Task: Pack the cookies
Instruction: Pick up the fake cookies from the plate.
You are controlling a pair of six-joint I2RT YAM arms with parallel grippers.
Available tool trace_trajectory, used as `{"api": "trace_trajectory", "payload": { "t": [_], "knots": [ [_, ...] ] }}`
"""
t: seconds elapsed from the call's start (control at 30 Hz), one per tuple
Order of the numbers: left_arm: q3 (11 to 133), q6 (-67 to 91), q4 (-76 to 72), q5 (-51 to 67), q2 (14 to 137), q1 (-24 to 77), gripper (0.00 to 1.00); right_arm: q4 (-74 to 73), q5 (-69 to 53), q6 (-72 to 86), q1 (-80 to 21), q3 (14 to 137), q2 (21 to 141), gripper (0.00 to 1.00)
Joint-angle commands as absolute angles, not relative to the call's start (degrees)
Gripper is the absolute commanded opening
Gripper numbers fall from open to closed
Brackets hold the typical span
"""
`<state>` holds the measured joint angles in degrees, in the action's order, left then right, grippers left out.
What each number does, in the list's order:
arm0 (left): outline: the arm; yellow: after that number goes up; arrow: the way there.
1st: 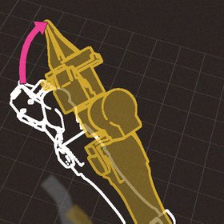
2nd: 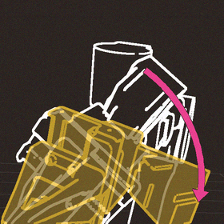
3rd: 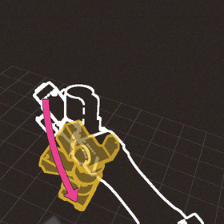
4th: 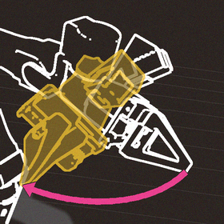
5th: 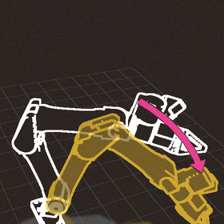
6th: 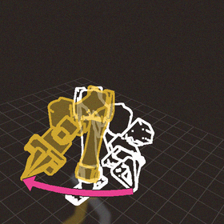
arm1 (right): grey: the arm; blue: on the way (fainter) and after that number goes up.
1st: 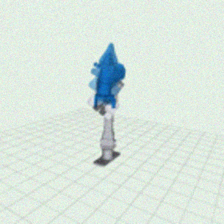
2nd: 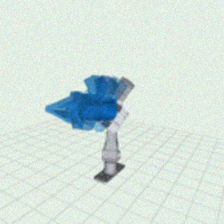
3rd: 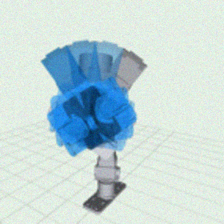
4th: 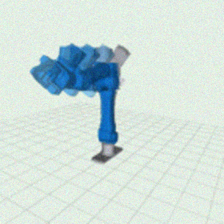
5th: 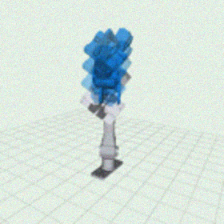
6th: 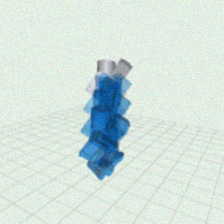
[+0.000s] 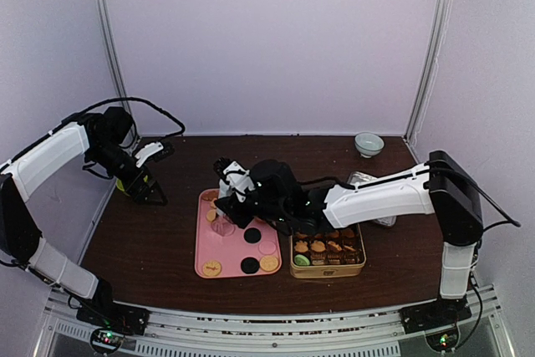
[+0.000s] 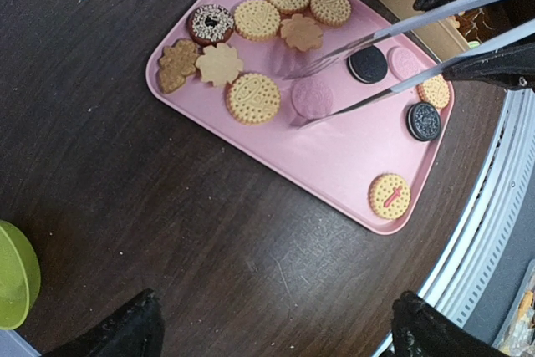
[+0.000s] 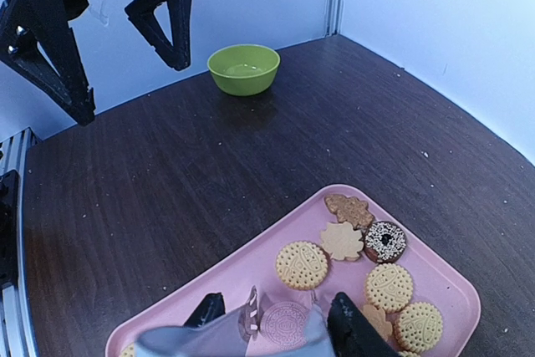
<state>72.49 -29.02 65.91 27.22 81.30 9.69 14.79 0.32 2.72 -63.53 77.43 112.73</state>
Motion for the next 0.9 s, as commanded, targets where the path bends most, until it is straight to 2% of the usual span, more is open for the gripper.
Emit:
{"api": "trace_trajectory", "payload": {
  "t": [0.0,0.87],
  "knots": [
    [71.81,-29.22,64.6,28.0,80.34,9.36,0.98,14.72,0.54,3.79,-63.81,76.43,111.64,0.41],
    [72.03,-28.84,64.97,28.72,80.88,9.32,0.98,5.03,-2.63,5.86,-63.98,74.27,106.47,0.39]
  ]
}}
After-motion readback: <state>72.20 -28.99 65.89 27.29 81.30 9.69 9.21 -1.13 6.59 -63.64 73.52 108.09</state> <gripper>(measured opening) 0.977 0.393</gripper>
